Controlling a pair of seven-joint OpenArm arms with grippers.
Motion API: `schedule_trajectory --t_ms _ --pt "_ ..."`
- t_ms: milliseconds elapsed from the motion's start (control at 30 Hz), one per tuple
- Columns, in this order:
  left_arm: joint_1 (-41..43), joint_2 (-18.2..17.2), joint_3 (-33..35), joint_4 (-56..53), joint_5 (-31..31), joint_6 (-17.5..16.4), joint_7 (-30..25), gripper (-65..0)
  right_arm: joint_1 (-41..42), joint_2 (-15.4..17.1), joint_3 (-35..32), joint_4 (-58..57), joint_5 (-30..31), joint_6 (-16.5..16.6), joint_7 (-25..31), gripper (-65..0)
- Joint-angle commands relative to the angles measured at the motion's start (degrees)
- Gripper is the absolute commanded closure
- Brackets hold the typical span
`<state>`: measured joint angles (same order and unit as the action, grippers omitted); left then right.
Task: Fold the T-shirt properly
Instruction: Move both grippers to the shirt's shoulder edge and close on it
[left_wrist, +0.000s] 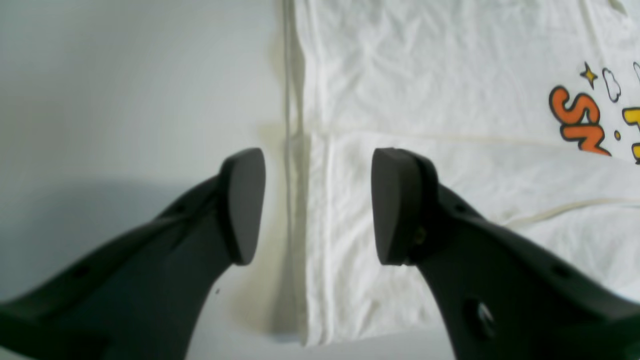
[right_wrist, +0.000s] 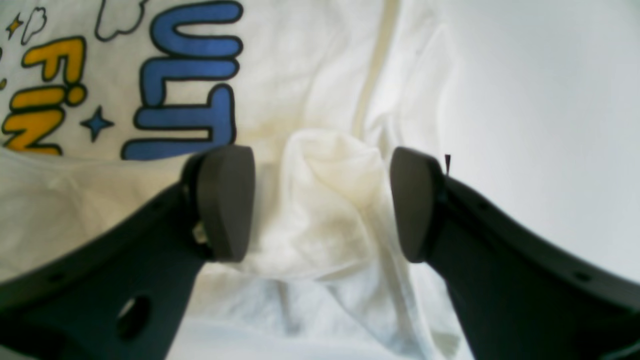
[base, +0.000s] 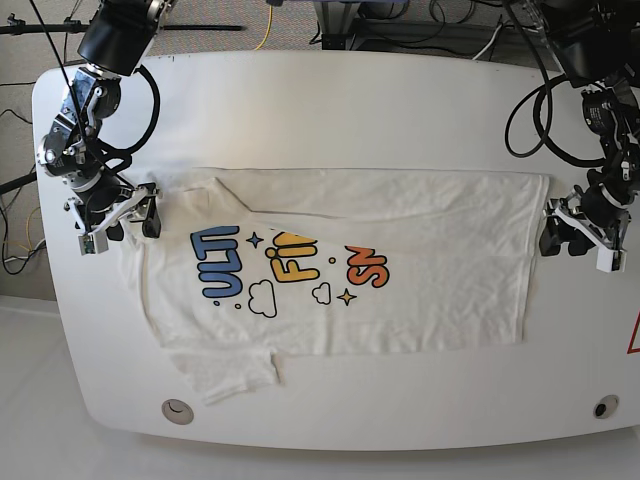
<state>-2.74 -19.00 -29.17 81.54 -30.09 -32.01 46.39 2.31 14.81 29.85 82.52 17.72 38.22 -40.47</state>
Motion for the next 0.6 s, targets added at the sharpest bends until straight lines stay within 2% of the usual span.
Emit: schedule_trajectory --t_ms 0,267,467,567 --pt "-0.3 -0.5 -0.1 2.1 0.9 -0.2 -2.0 -34.8 -0.3 1.3 -0.8 1.3 0.5 -1.0 2.8 -43.8" --pt "0.5 -0.6 -0.4 3.8 4.6 0.1 -2.5 -34.7 -5.5 1.2 -1.7 5.4 0.4 -4.2 6.6 -49.3" --pt "2.4 -0.5 -0.5 5.7 4.8 0.1 -2.8 -34.5 -7.8 0.4 -0.1 10.0 0.4 -3.8 5.3 -47.9" --pt "6.2 -0.3 0.0 8.6 5.8 0.1 -4.2 -33.3 -9.5 -0.8 1.2 12.8 -0.1 -3.1 4.7 -47.1"
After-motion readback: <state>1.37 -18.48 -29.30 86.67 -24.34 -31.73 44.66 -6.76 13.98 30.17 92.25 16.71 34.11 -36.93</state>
